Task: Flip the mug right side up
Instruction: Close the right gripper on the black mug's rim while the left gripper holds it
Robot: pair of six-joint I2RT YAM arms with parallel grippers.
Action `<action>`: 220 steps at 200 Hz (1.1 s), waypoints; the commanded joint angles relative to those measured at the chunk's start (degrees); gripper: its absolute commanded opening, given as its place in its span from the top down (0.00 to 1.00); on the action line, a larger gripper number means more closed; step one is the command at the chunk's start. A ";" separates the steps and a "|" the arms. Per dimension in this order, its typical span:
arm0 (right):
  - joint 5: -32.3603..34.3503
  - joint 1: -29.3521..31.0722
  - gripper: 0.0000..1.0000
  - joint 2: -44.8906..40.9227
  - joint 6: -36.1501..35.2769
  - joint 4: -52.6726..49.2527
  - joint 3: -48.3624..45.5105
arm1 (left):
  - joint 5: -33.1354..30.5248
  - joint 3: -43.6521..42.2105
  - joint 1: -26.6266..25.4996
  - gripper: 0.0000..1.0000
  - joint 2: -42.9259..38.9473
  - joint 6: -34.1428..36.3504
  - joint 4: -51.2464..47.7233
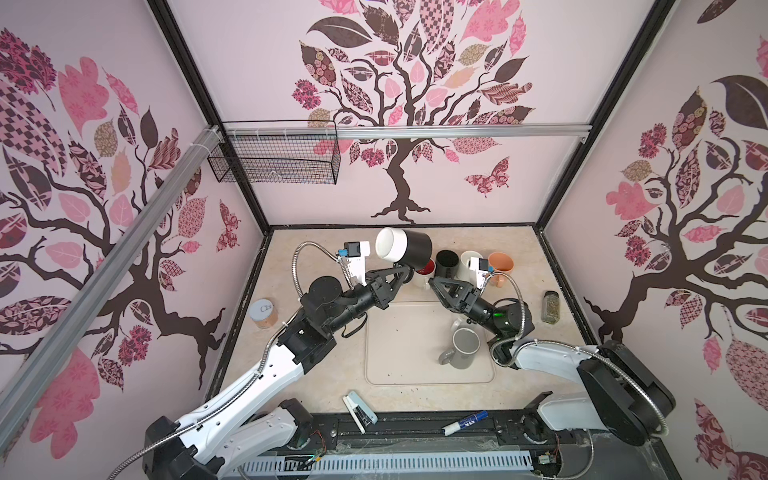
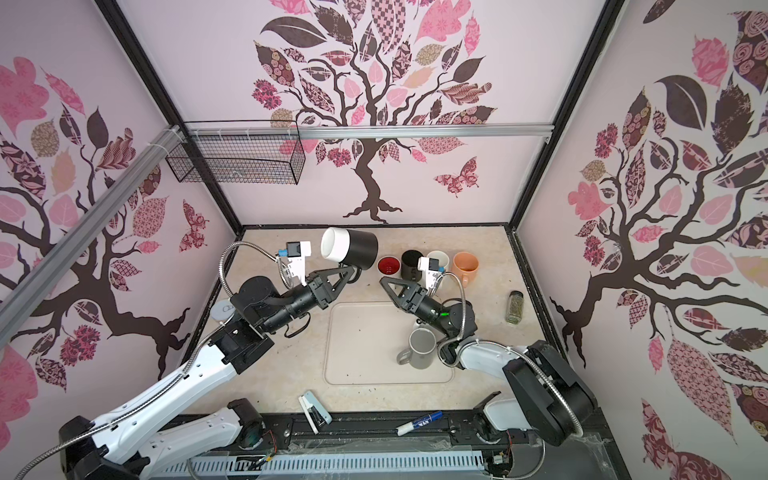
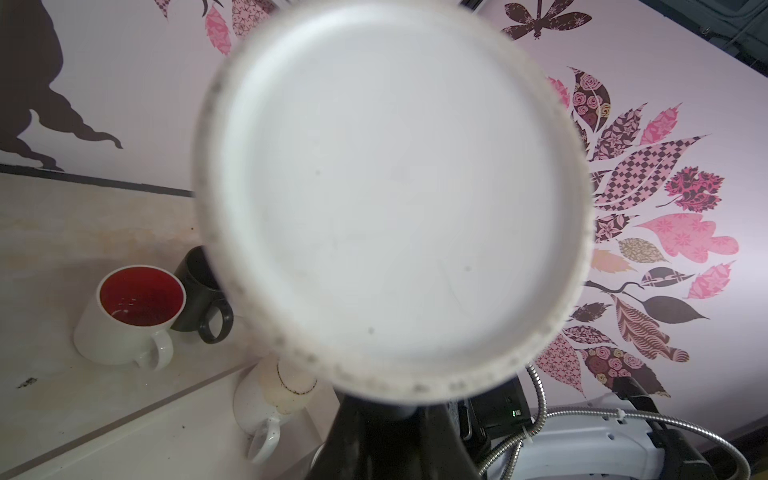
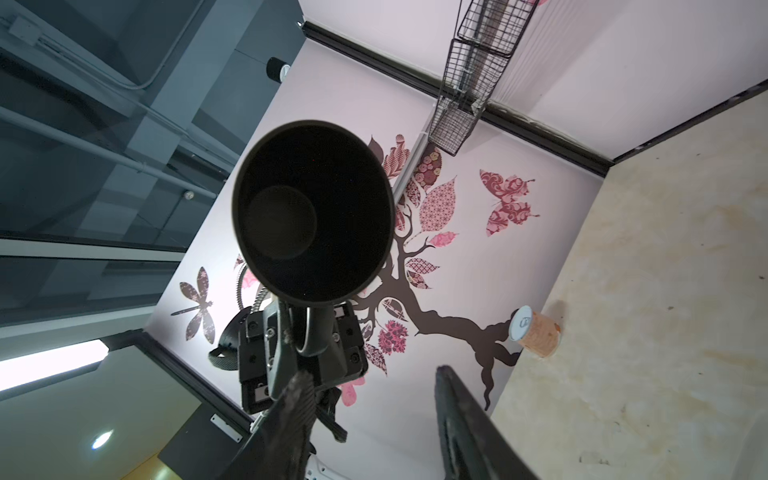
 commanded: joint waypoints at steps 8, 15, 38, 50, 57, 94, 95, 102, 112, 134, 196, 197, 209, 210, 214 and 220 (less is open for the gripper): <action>-2.84 0.07 0.49 -0.71 1.82 8.31 3.50 | 1.81 -1.61 0.34 1.00 -0.37 -2.26 11.91; -2.84 0.13 0.49 -1.06 1.35 8.15 3.60 | 2.04 -1.62 0.34 1.00 -0.13 -2.50 12.41; -4.07 0.26 0.49 -1.92 0.25 4.30 4.51 | 2.56 -1.80 0.34 1.00 0.59 -2.95 14.11; -4.36 0.38 0.48 -2.19 -0.09 3.86 4.76 | 2.93 -1.88 0.34 1.00 0.96 -3.43 14.67; -4.71 0.59 0.48 -2.39 -0.24 3.20 5.06 | 3.15 -2.03 0.27 1.00 1.21 -3.75 15.12; -5.41 1.25 0.49 -2.16 -1.31 0.60 6.61 | 5.49 -2.06 0.31 1.00 3.18 -5.04 18.15; -5.40 1.23 0.49 -2.13 -1.31 0.58 6.61 | 5.66 -2.06 0.28 1.00 3.18 -5.11 18.26; -5.49 1.35 0.49 -1.91 -1.10 0.77 6.88 | 6.26 -2.15 0.27 1.00 3.59 -5.30 19.16; -5.57 1.45 0.49 -1.47 -0.69 1.34 7.15 | 6.66 -2.15 0.20 1.00 3.80 -5.87 19.74; -5.57 1.40 0.52 -0.49 0.32 2.45 8.04 | 7.03 -2.52 -0.02 1.00 4.14 -6.76 20.99; -5.63 1.58 0.58 1.81 2.20 3.91 10.07 | 7.46 -3.20 -1.17 1.00 4.46 -7.56 22.55; -5.65 1.61 0.58 1.83 2.20 3.86 10.09 | 7.44 -3.20 -1.16 1.00 4.48 -7.56 22.57; -5.79 1.60 0.58 2.01 2.04 3.37 10.57 | 7.63 -3.05 -1.46 1.00 4.70 -7.34 22.67; -5.77 1.58 0.58 2.06 1.99 3.29 10.61 | 7.57 -3.08 -1.48 1.00 4.73 -7.28 22.67; -5.89 1.66 0.58 2.14 1.96 2.98 10.79 | 7.51 -3.02 -1.65 1.00 4.86 -7.22 22.67; -5.89 1.74 0.58 2.28 1.83 2.61 11.06 | 7.44 -3.03 -1.76 1.00 4.85 -6.92 22.67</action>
